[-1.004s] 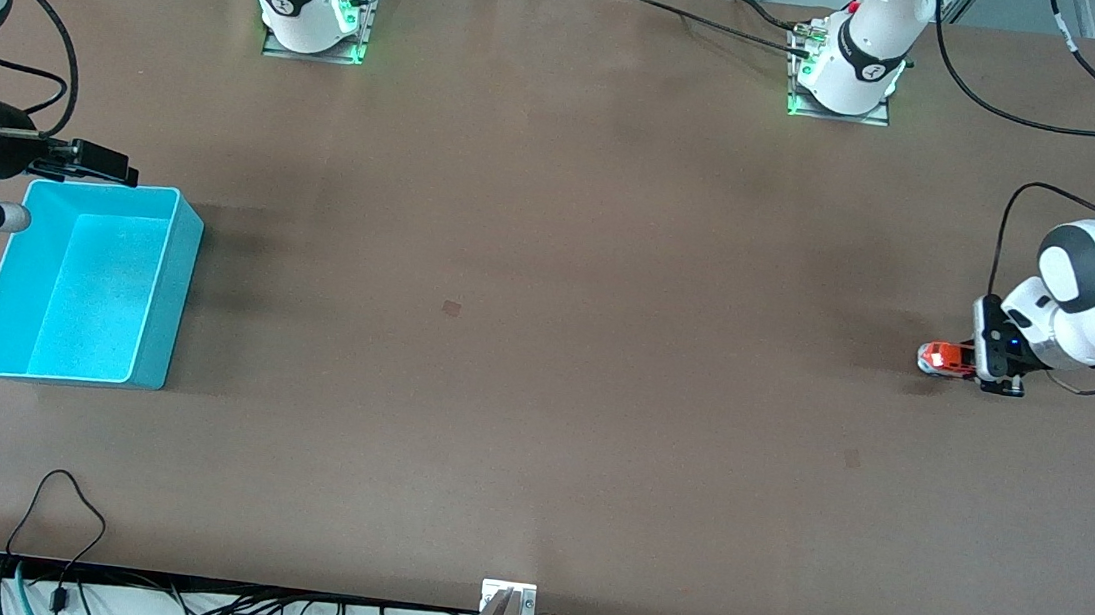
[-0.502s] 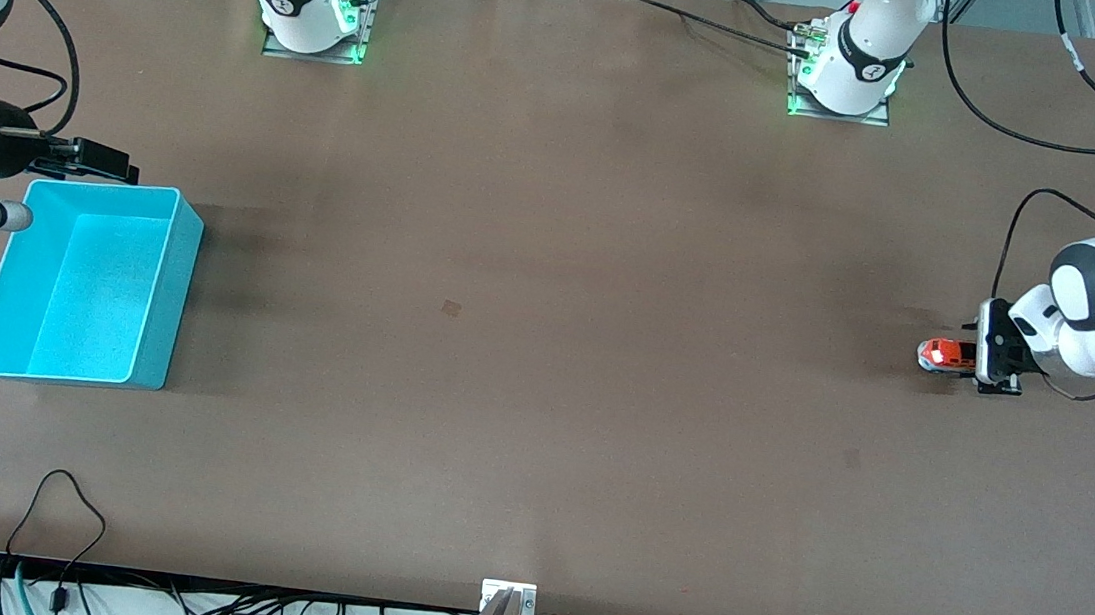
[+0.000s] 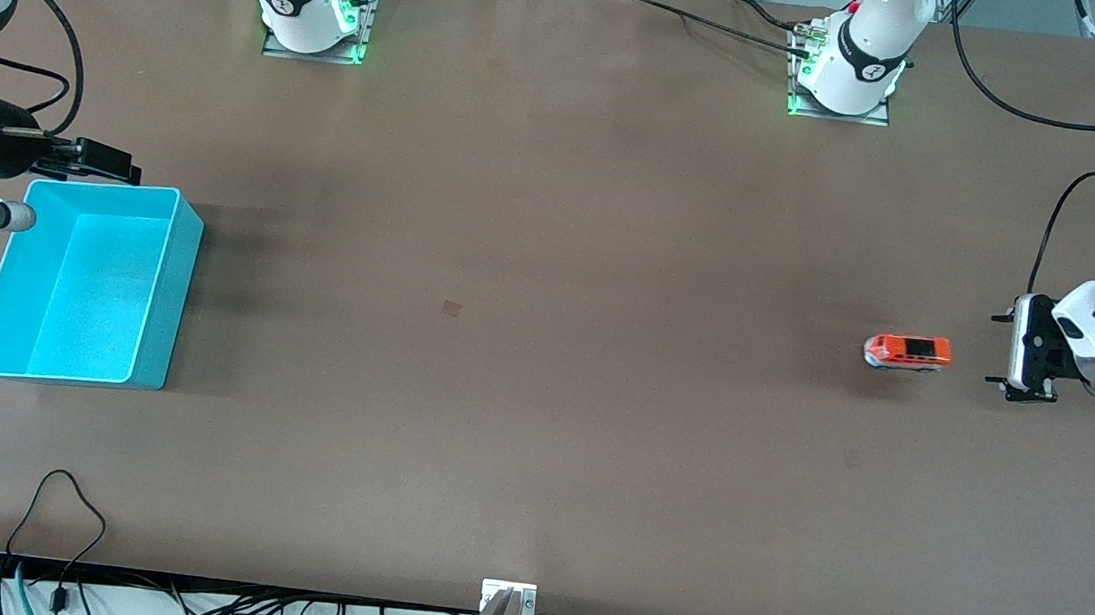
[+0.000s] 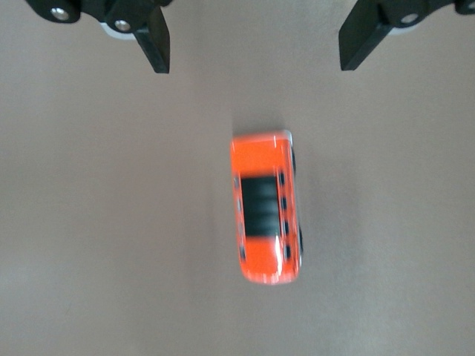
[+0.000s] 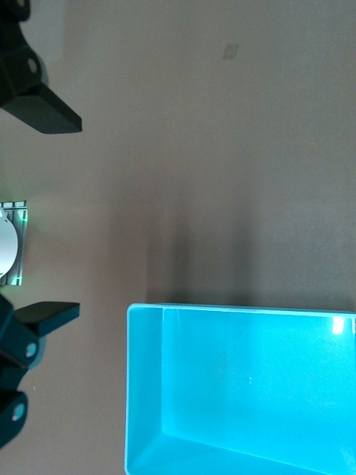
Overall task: Wind up bus and store in blue box
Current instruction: 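Move the right gripper toward the rolling bus while the left gripper withdraws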
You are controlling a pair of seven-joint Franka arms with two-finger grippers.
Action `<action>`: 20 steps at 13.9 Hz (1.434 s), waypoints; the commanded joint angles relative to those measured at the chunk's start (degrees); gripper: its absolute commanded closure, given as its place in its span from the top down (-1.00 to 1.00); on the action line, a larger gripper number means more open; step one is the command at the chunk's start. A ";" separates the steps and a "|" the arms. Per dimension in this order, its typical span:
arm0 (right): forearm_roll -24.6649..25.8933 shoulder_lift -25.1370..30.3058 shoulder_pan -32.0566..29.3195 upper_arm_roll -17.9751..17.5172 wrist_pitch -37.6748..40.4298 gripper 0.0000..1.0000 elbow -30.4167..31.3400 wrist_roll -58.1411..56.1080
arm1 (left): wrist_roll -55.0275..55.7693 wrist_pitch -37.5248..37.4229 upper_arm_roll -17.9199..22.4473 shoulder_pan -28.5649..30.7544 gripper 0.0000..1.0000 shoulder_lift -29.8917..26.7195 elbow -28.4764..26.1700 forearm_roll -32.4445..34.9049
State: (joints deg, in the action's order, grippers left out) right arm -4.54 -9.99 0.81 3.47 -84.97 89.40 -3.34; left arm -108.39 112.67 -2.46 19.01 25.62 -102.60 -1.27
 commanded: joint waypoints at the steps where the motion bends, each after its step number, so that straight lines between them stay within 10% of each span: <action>1: 0.59 0.15 -0.19 -0.48 0.42 1.00 -0.55 0.09 | 0.55 -0.87 -0.53 -0.99 1.00 -0.92 -0.33 0.13; 20: 0.59 -0.29 -0.19 -0.57 0.60 1.00 -0.46 -0.79 | 22.32 -4.45 -2.90 -10.75 1.00 -0.92 11.26 -0.48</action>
State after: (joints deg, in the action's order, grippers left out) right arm -4.48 -10.19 0.78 3.25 -84.87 89.42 -3.35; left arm -90.34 111.82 -5.48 9.77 25.21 -94.14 -1.27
